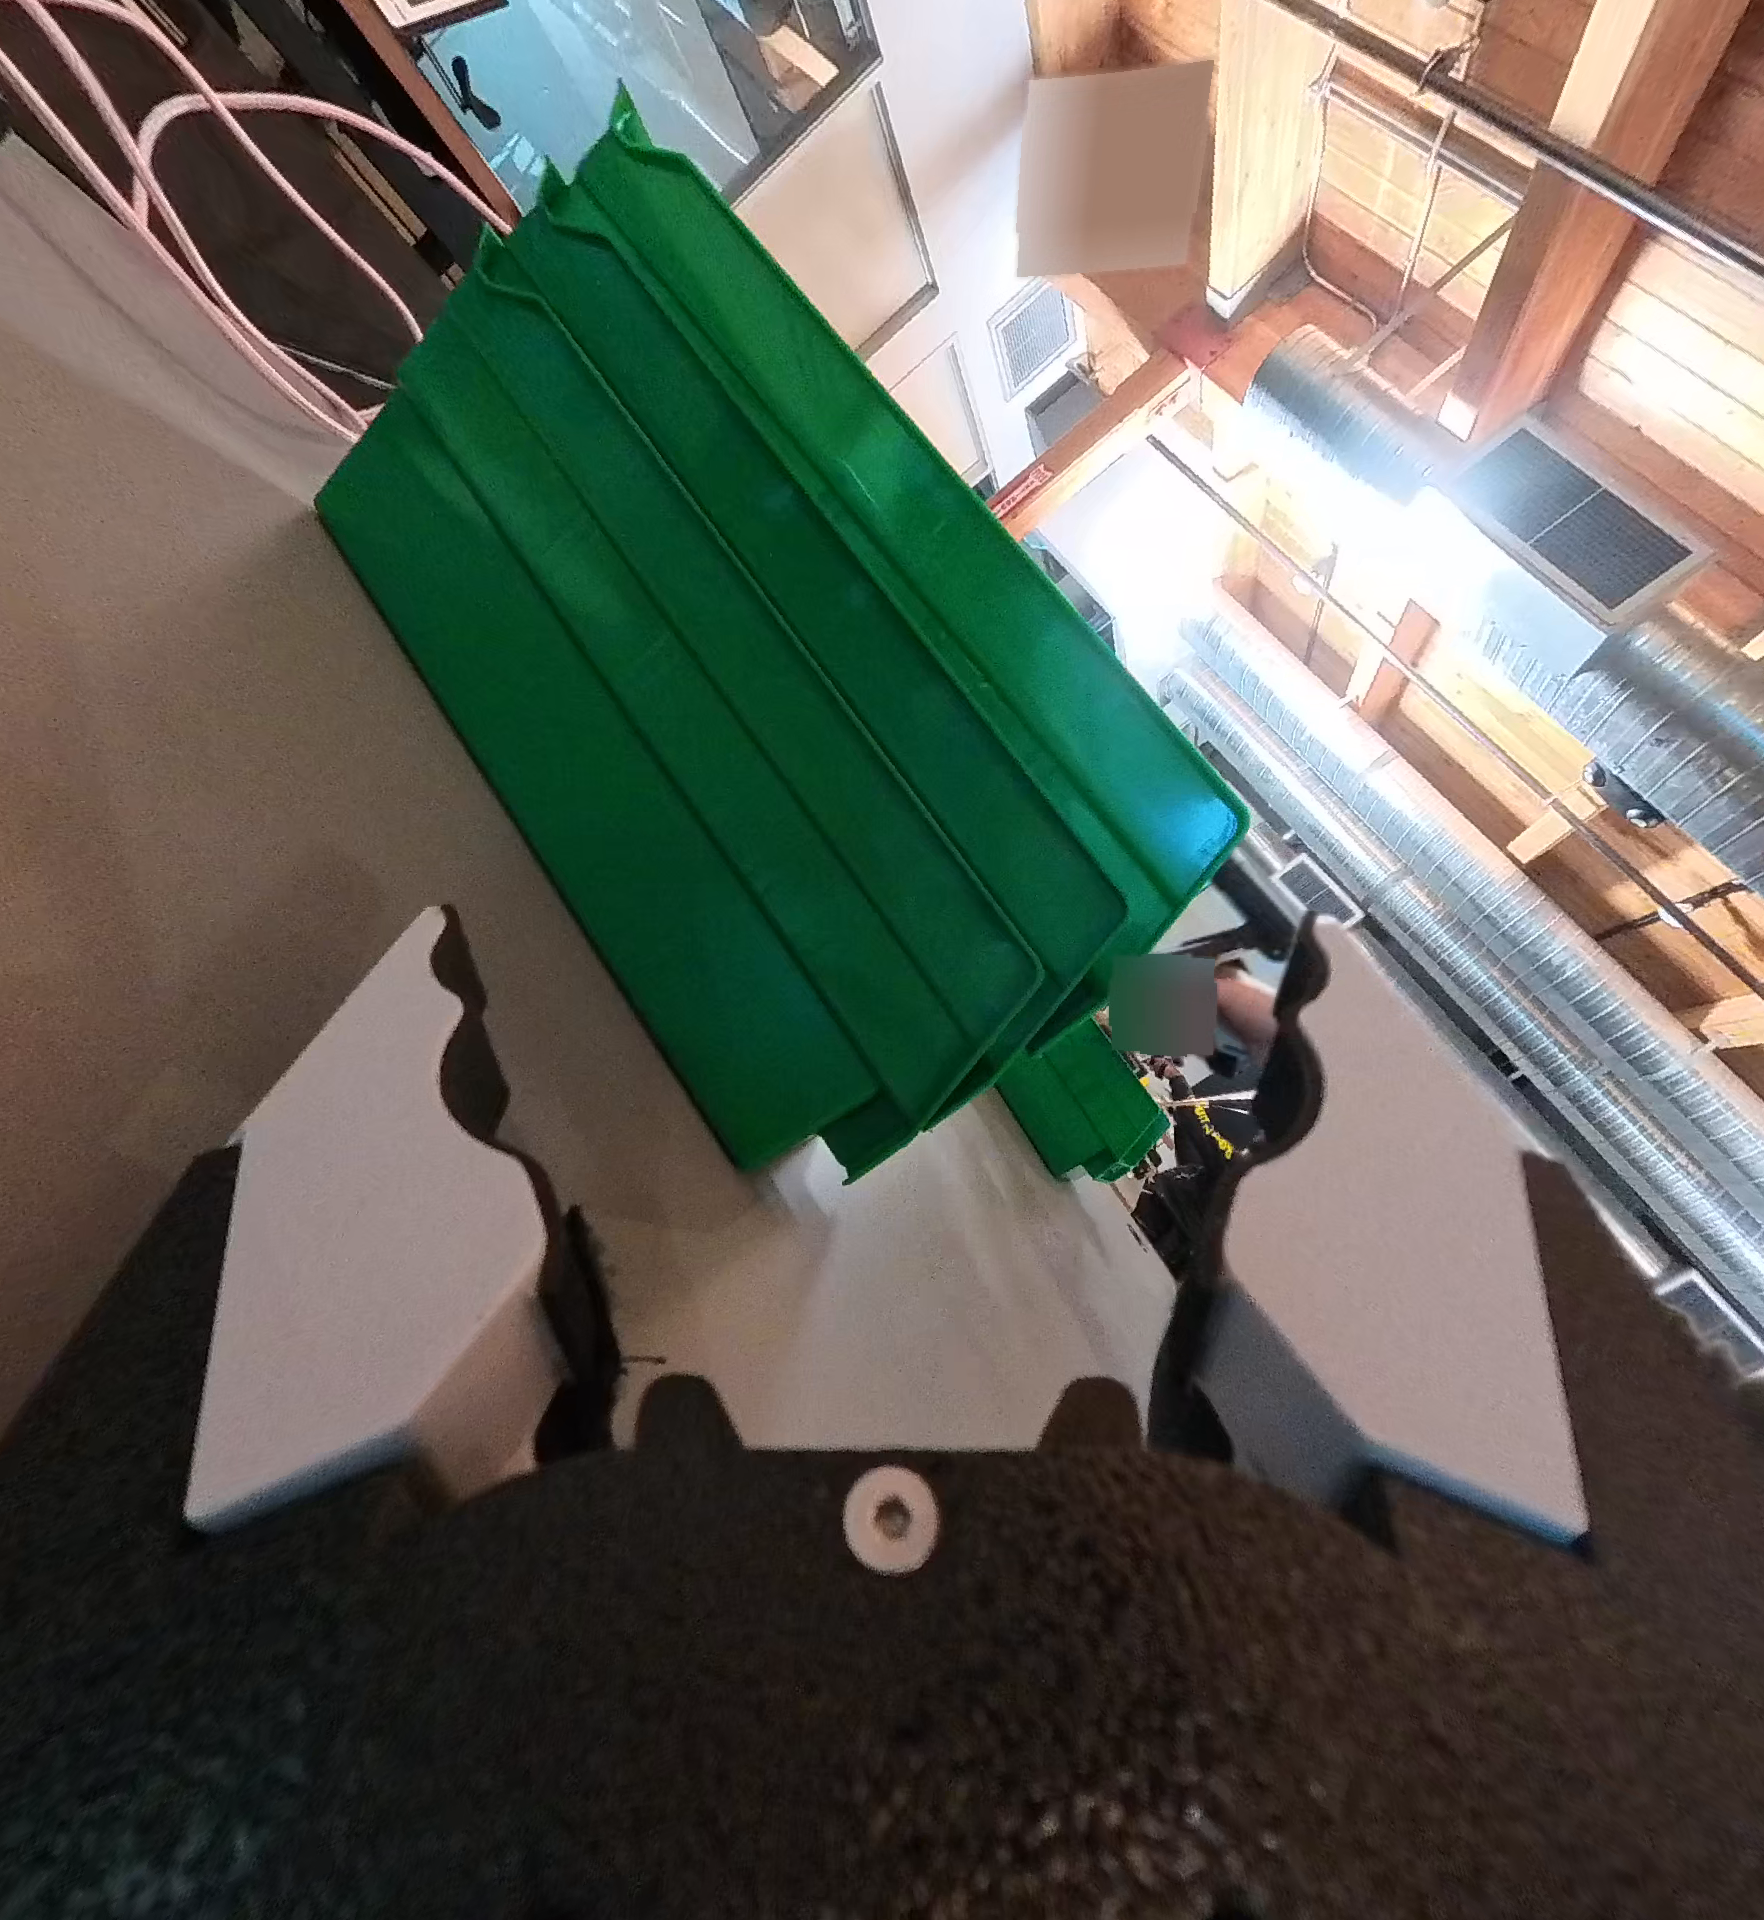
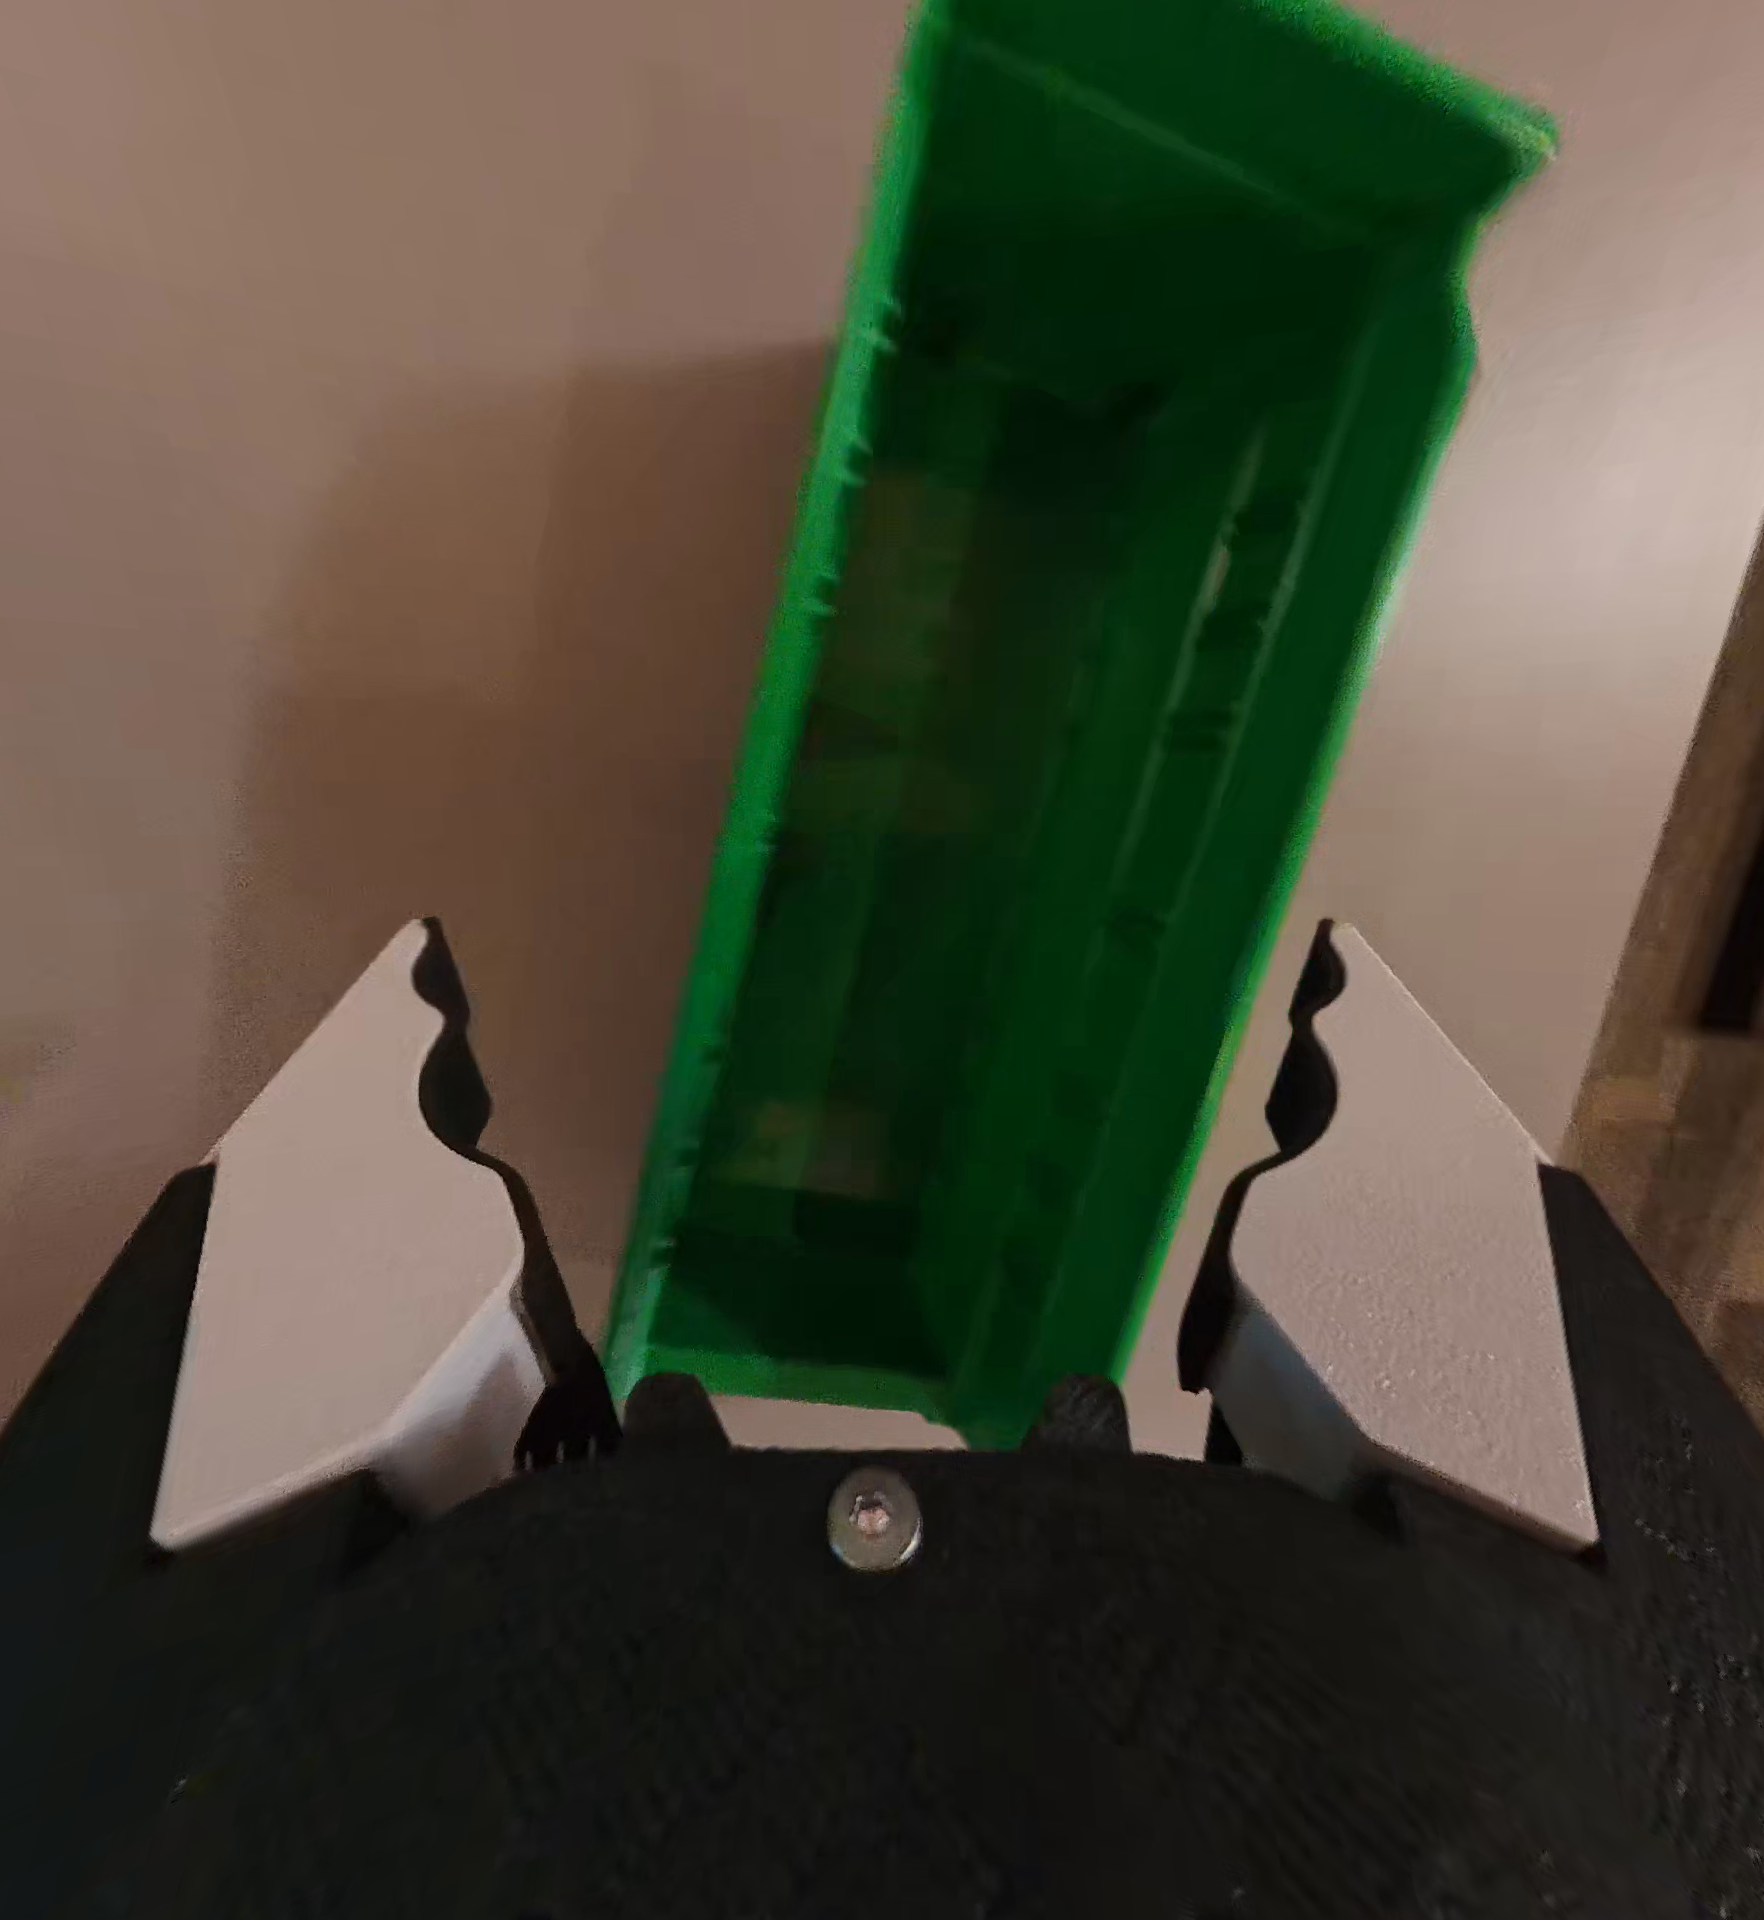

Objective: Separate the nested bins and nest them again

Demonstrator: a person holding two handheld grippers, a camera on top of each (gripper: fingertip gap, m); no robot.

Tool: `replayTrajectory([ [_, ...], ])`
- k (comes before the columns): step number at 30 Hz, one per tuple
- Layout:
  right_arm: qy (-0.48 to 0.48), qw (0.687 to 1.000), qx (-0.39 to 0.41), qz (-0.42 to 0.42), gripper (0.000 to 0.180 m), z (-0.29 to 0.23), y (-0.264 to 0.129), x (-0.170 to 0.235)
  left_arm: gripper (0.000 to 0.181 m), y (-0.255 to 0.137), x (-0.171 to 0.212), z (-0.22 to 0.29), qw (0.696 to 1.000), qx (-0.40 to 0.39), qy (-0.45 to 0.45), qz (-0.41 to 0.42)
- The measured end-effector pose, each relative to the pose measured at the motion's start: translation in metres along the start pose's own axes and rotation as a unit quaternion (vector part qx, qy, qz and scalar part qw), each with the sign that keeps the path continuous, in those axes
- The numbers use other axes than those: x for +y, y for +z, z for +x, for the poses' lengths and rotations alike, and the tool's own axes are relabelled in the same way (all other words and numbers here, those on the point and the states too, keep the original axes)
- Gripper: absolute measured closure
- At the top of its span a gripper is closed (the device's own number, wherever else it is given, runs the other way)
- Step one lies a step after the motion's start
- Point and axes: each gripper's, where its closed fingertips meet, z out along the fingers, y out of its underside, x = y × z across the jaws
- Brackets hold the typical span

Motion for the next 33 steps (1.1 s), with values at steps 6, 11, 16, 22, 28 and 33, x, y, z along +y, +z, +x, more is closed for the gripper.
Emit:
replayTrajectory([
  [6,0.053,0.994,-0.022,-0.092,0.031,0.016,0.032,0.04,0.034,0.0,-0.001,0.0,1.0,0.003,-0.007,0.002],
  [11,0.098,0.991,0.007,-0.089,0.07,0.022,0.027,0.033,0.035,-0.001,-0.001,0.0,1.0,0.005,-0.009,0.004],
  [16,0.118,0.991,-0.014,-0.059,0.081,-0.013,-0.006,-0.001,0.035,-0.001,-0.003,0.001,1.0,0.011,-0.013,0.008],
  [22,0.125,0.977,-0.16,0.065,0.081,-0.134,-0.124,-0.111,0.035,-0.002,-0.004,0.002,1.0,0.017,-0.021,0.01],
  [28,0.042,0.975,-0.196,0.098,0.079,-0.284,-0.219,-0.17,0.035,-0.002,-0.004,0.003,1.0,0.019,-0.017,0.011],
  [33,-0.014,0.98,-0.191,0.057,0.078,-0.386,-0.218,-0.168,0.034,-0.002,-0.004,0.002,1.0,0.016,-0.018,0.013],
])
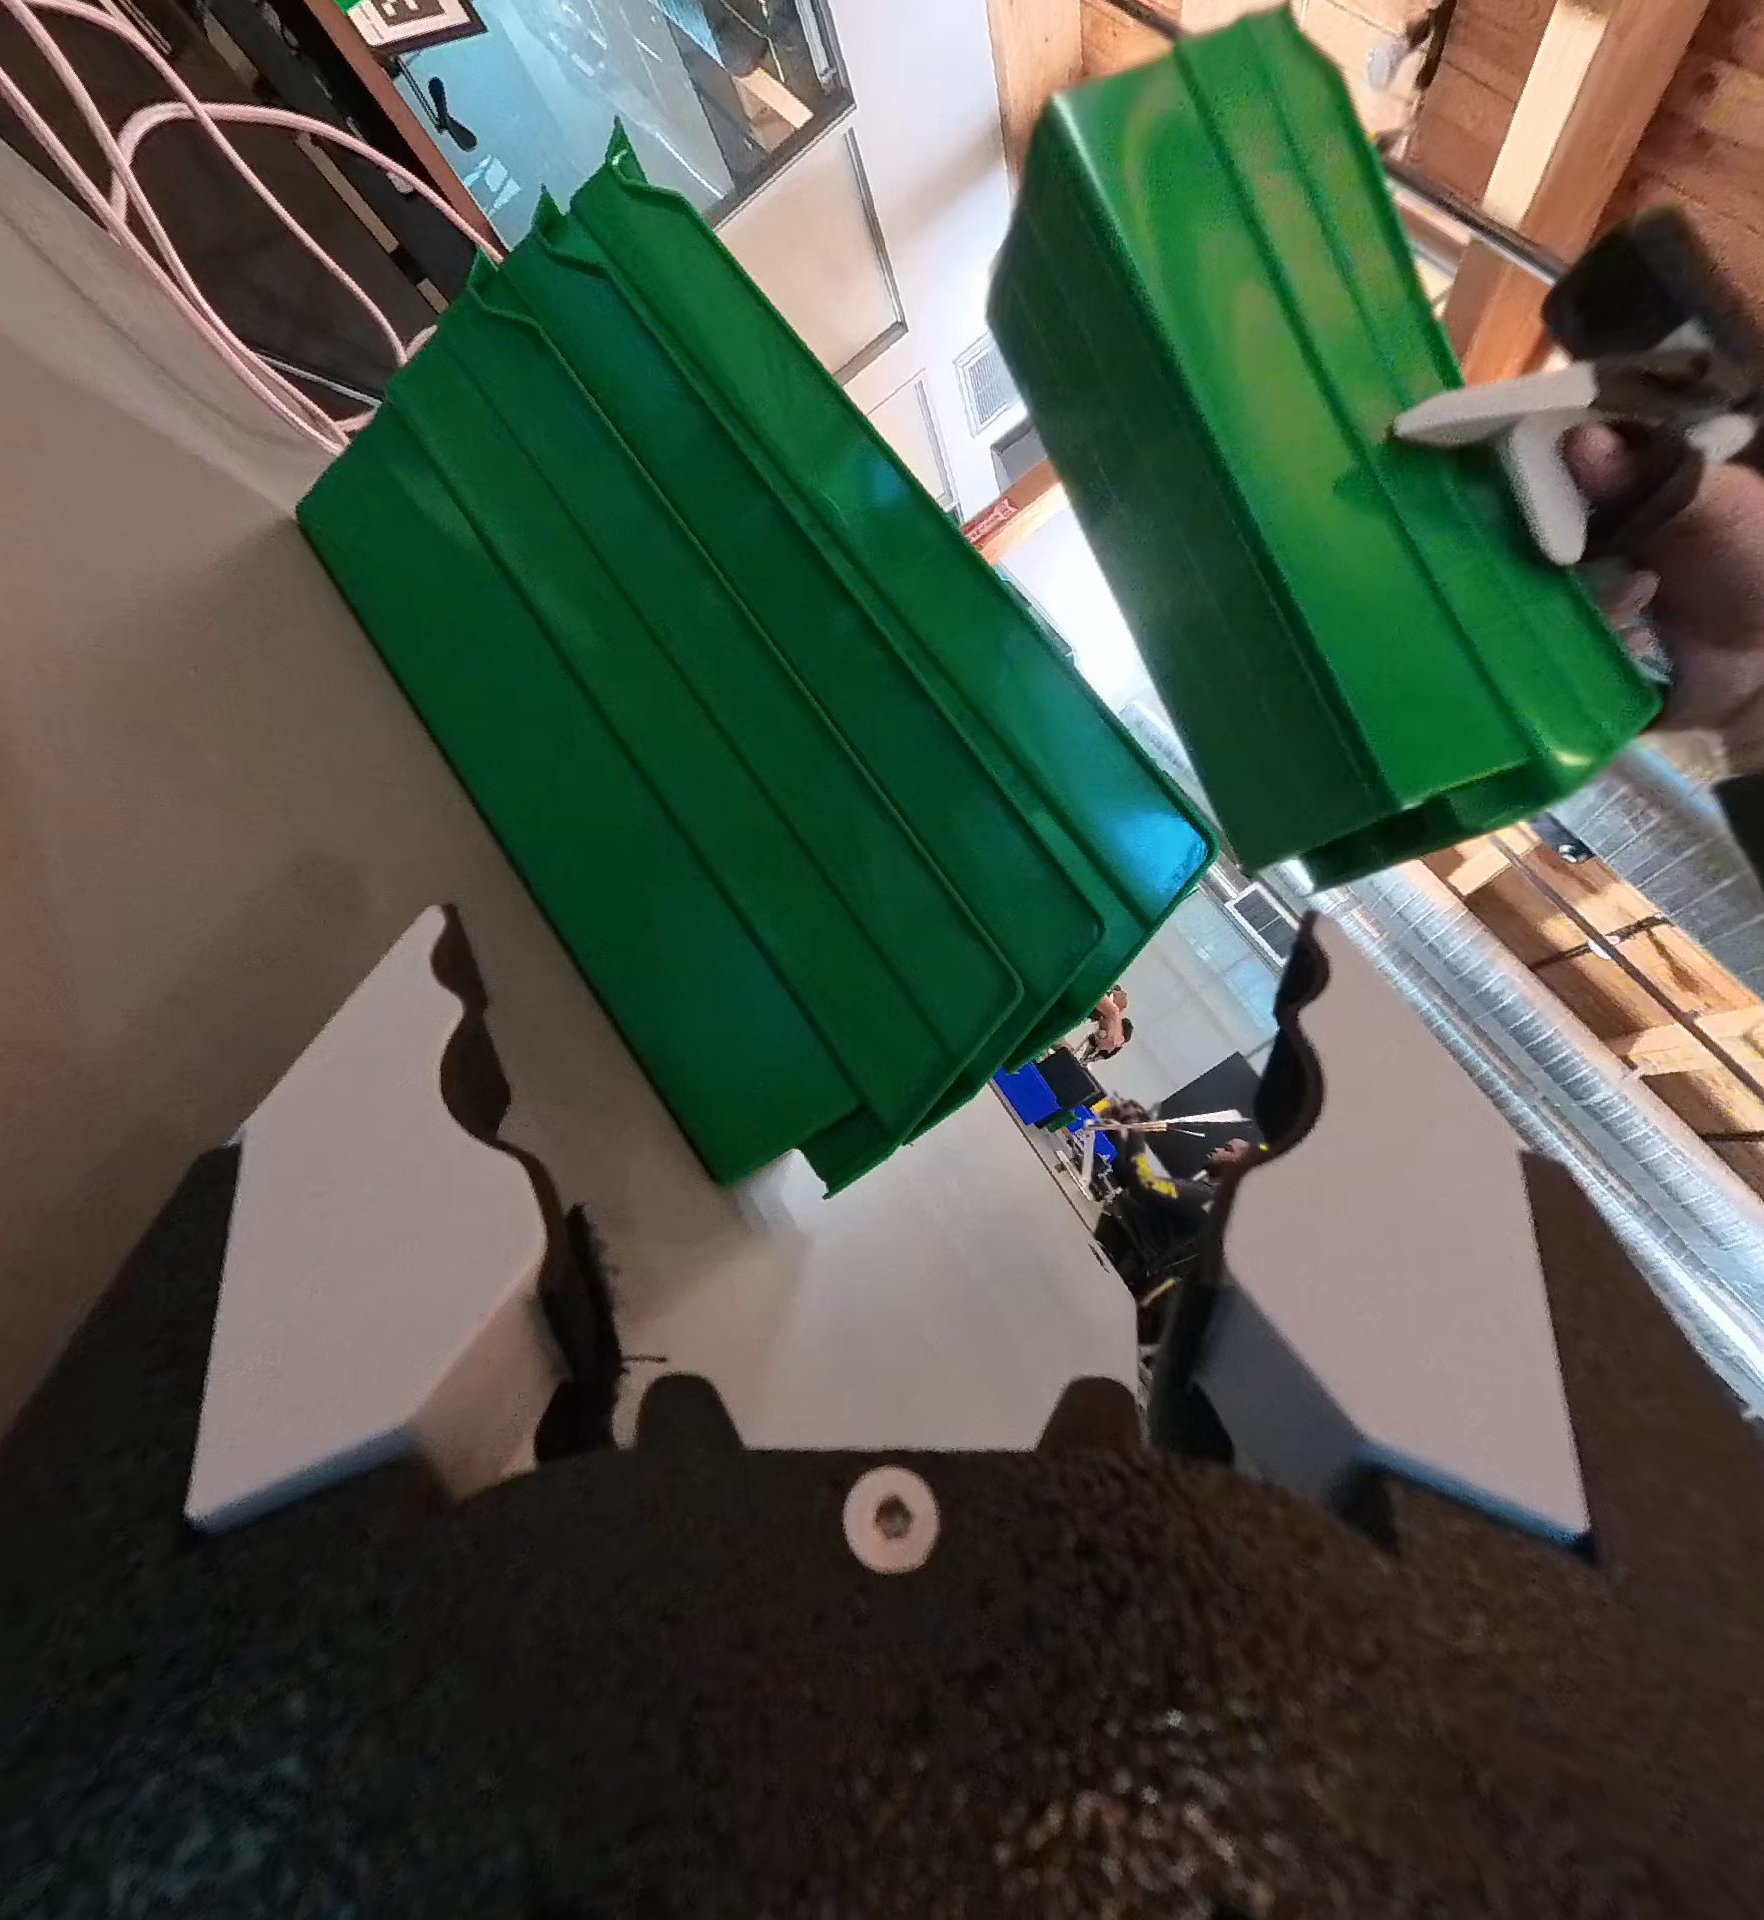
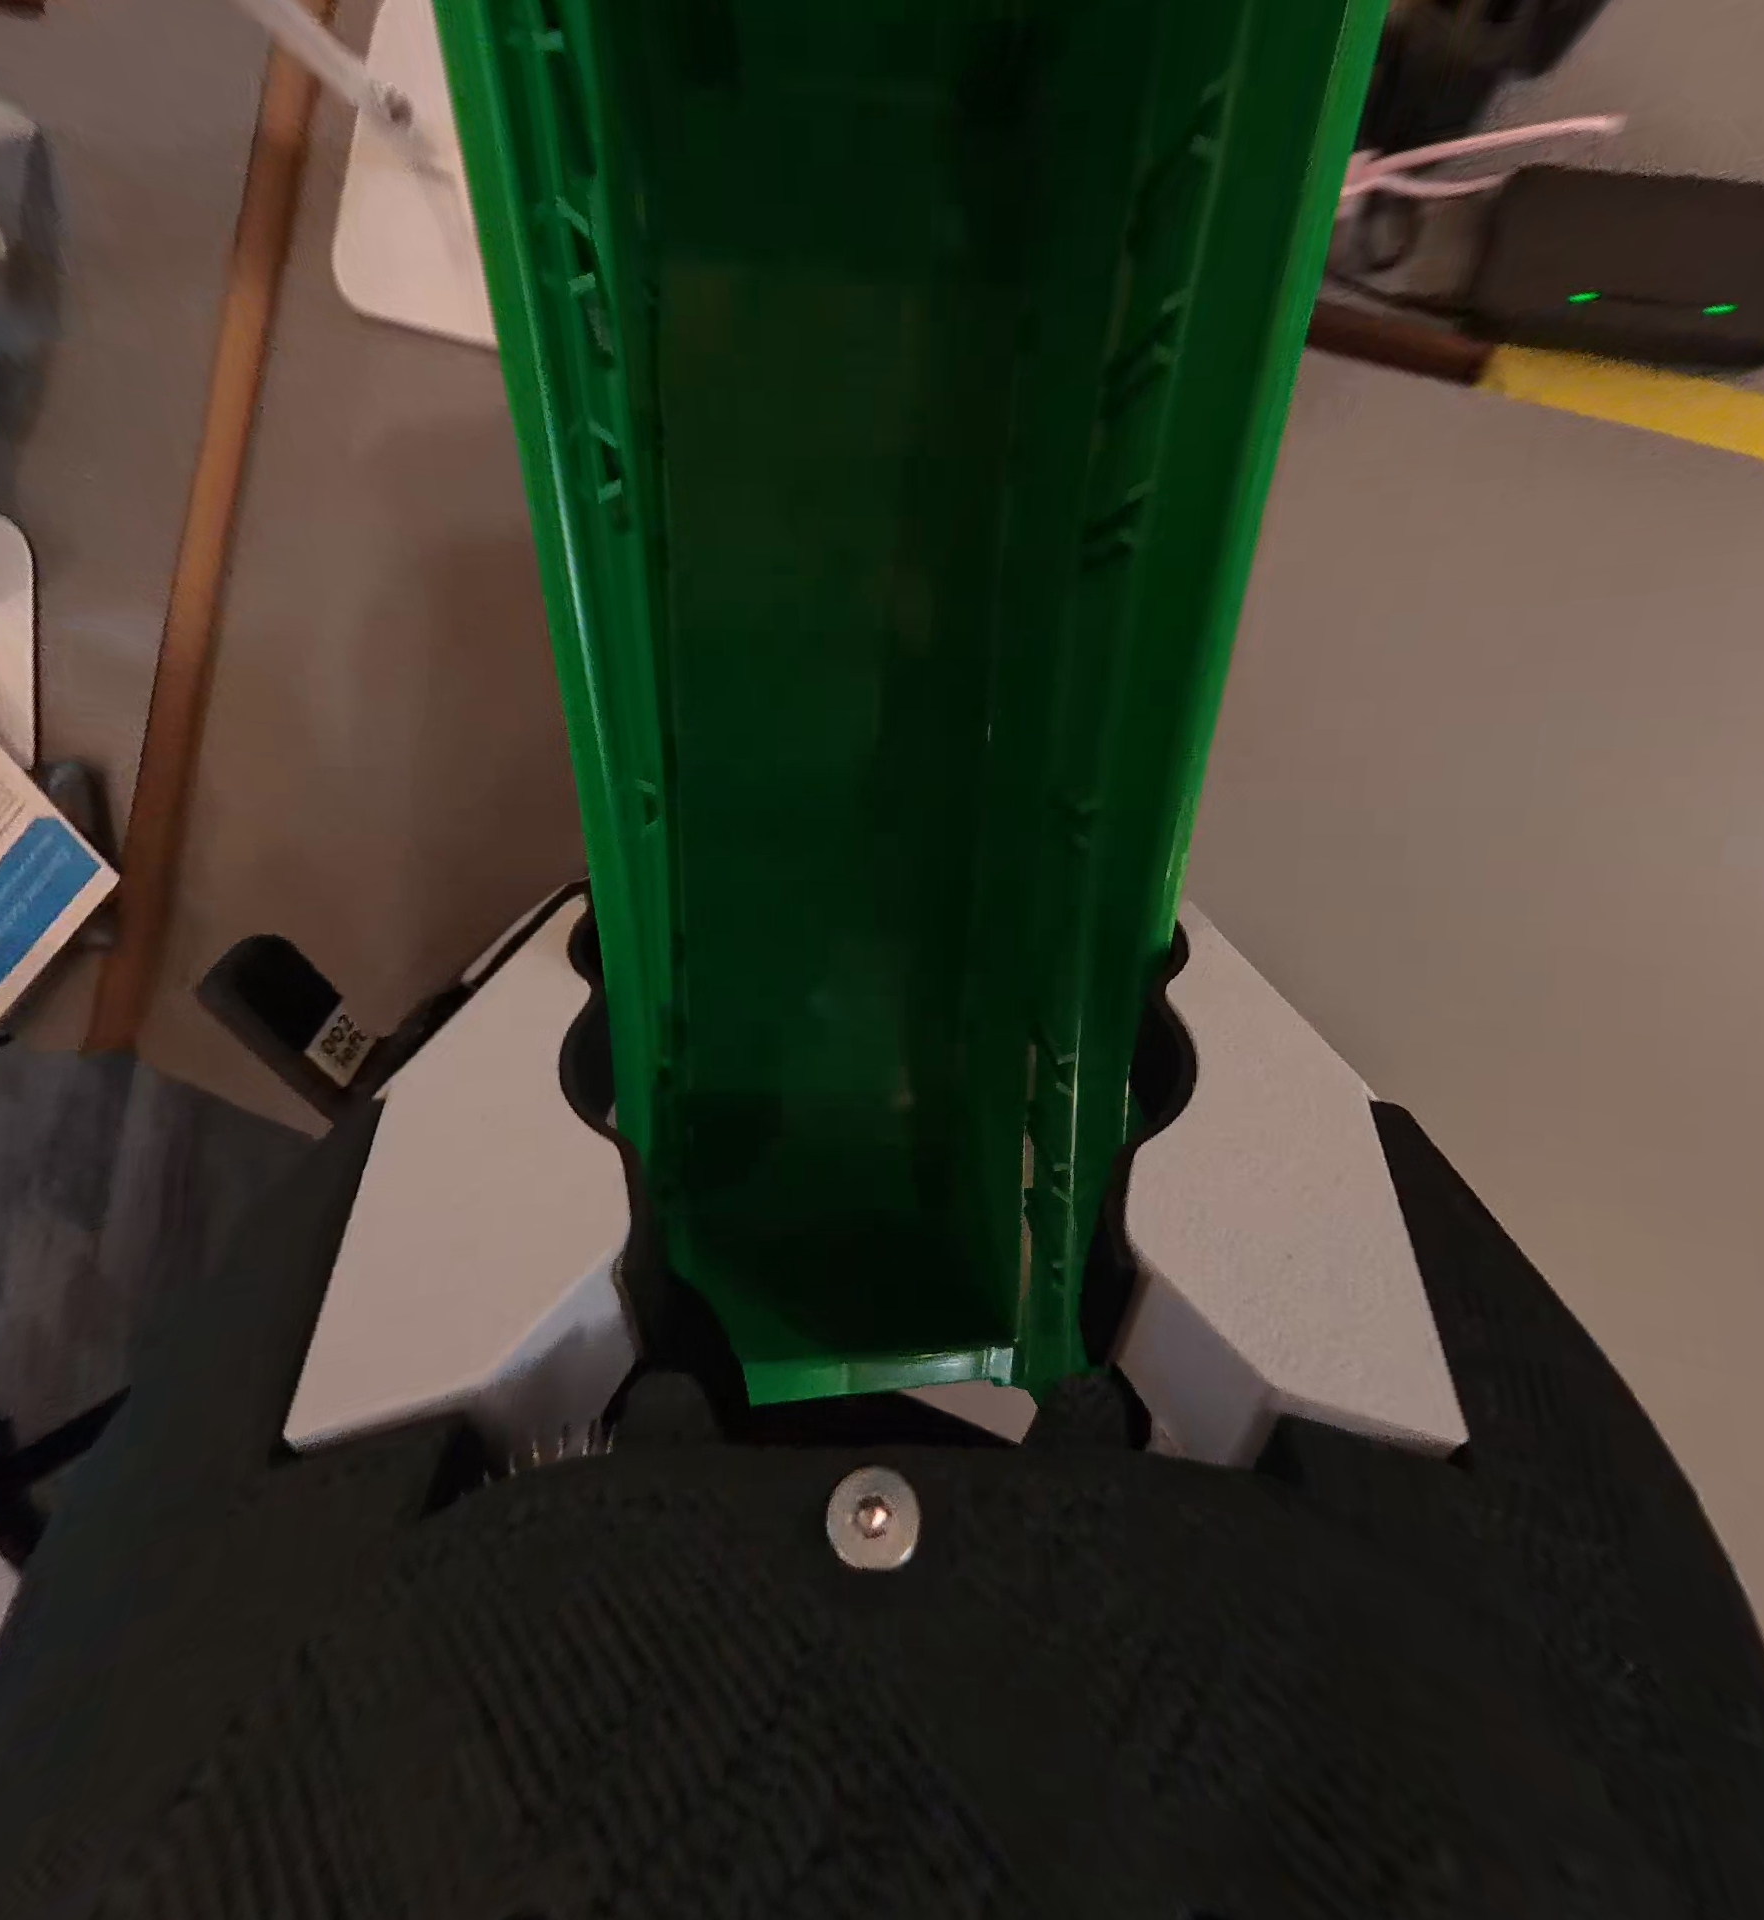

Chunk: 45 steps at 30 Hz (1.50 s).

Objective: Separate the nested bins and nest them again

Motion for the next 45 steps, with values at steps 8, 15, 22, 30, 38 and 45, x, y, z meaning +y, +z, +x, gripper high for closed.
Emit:
replayTrajectory([
  [8,-0.024,0.996,0.048,-0.066,0.077,-0.044,0.063,0.018,0.034,0.002,0.0,0.0,1.0,0.003,-0.004,0.0],
  [15,-0.006,0.993,0.072,-0.088,0.075,-0.036,0.088,0.023,0.035,0.011,0.006,0.001,1.0,0.003,0.003,-0.008],
  [22,-0.002,0.99,0.103,-0.095,0.071,-0.029,0.114,0.024,0.034,0.019,0.015,0.004,1.0,0.007,0.001,-0.022],
  [30,-0.01,0.984,0.138,-0.114,0.068,-0.025,0.138,0.034,0.034,0.017,0.01,0.002,1.0,0.001,0.003,-0.006],
  [38,-0.017,0.984,0.164,-0.066,0.046,-0.028,0.144,0.029,0.034,0.017,0.01,0.003,1.0,0.006,-0.002,-0.006],
  [45,-0.217,0.975,0.017,-0.035,0.047,-0.082,0.1,0.009,0.034,0.016,0.009,0.004,1.0,0.012,-0.008,-0.003],
])
